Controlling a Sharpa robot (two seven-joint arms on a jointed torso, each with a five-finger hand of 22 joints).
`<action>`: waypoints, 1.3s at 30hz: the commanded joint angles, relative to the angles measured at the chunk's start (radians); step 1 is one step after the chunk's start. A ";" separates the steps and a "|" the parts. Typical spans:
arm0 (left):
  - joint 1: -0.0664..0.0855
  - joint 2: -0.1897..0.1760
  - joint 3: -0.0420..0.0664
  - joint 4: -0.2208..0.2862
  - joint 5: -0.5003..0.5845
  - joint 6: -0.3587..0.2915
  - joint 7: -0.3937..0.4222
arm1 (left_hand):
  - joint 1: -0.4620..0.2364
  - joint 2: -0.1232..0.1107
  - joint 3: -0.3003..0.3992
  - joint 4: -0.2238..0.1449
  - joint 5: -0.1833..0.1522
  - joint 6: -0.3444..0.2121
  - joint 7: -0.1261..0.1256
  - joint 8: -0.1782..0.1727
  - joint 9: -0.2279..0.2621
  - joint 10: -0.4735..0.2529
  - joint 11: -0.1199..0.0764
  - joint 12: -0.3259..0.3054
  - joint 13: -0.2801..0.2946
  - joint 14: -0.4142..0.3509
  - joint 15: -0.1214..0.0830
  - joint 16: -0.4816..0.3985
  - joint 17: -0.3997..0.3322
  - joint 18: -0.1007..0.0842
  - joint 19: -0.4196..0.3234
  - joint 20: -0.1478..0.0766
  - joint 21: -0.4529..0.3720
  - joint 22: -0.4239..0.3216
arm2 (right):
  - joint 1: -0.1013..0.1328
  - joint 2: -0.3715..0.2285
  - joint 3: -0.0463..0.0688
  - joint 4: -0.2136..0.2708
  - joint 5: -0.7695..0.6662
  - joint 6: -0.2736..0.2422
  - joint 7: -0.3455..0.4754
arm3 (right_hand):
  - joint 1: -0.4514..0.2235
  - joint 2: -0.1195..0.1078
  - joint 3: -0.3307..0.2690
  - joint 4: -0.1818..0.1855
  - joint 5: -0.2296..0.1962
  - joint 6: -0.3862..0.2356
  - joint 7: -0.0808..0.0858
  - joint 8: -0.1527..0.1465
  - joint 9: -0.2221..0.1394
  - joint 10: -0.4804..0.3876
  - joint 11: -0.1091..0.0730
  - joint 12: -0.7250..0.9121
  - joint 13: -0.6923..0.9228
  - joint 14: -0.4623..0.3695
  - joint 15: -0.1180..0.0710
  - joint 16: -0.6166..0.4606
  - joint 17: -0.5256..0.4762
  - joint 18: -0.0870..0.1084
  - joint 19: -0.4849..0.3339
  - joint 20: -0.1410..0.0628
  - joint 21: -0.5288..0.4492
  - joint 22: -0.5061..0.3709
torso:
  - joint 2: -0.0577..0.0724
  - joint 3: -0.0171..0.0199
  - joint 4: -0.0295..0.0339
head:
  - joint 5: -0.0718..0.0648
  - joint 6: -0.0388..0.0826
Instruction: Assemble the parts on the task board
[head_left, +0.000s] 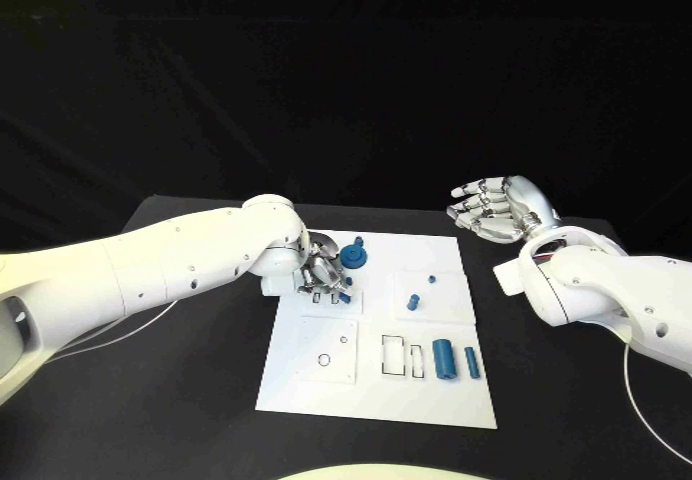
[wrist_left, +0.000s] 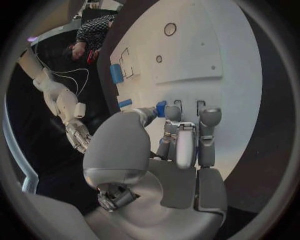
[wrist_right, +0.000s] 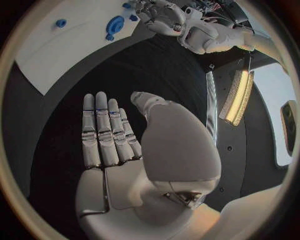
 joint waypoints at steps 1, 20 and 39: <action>0.001 -0.001 0.000 0.001 0.040 -0.017 0.003 | -0.019 -0.002 0.182 -0.170 0.002 -0.008 0.000 0.005 0.007 0.005 0.000 -0.004 -0.002 0.039 -0.004 0.001 0.074 -0.018 0.002 0.001 0.004 0.002 | 0.000 0.001 0.000 0.000 -0.013 0.014 0.005 | -0.013 -0.001 0.000 -0.007 0.008 -0.006 0.032 -0.007 -0.001 0.000 0.008 -0.005 -0.001 -0.004 0.002 -0.004 -0.001 0.003 -0.001 0.006 -0.004 -0.002 | 0.000 0.0010 0.0015 | 0.000 0.000; -0.004 -0.106 0.008 0.136 -0.017 -0.196 0.030 | -0.090 -0.055 0.318 -0.272 0.015 0.031 -0.013 0.013 0.032 0.049 -0.015 -0.023 -0.034 0.061 -0.018 0.020 0.113 -0.033 0.060 -0.010 0.056 0.086 | -0.002 -0.006 -0.001 -0.002 -0.012 0.019 0.005 | -0.024 0.001 -0.001 -0.005 0.021 -0.007 0.033 -0.008 -0.002 -0.002 0.010 -0.007 -0.001 -0.008 0.004 -0.013 -0.007 0.003 -0.003 0.008 -0.011 -0.012 | 0.001 0.0016 0.0023 | 0.002 -0.008; -0.047 -0.142 0.002 0.198 -0.165 -0.280 0.030 | -0.109 -0.086 0.355 -0.289 0.055 0.064 -0.024 0.009 0.031 0.092 -0.026 -0.019 -0.027 0.066 -0.028 0.025 0.124 -0.041 0.091 -0.020 0.083 0.131 | -0.004 -0.012 -0.002 -0.003 -0.012 0.023 0.004 | -0.026 0.001 -0.001 -0.005 0.025 -0.008 0.034 -0.008 -0.003 -0.002 0.010 -0.007 -0.001 -0.008 0.005 -0.015 -0.008 0.003 -0.003 0.009 -0.012 -0.015 | 0.000 0.0007 0.0012 | 0.007 -0.024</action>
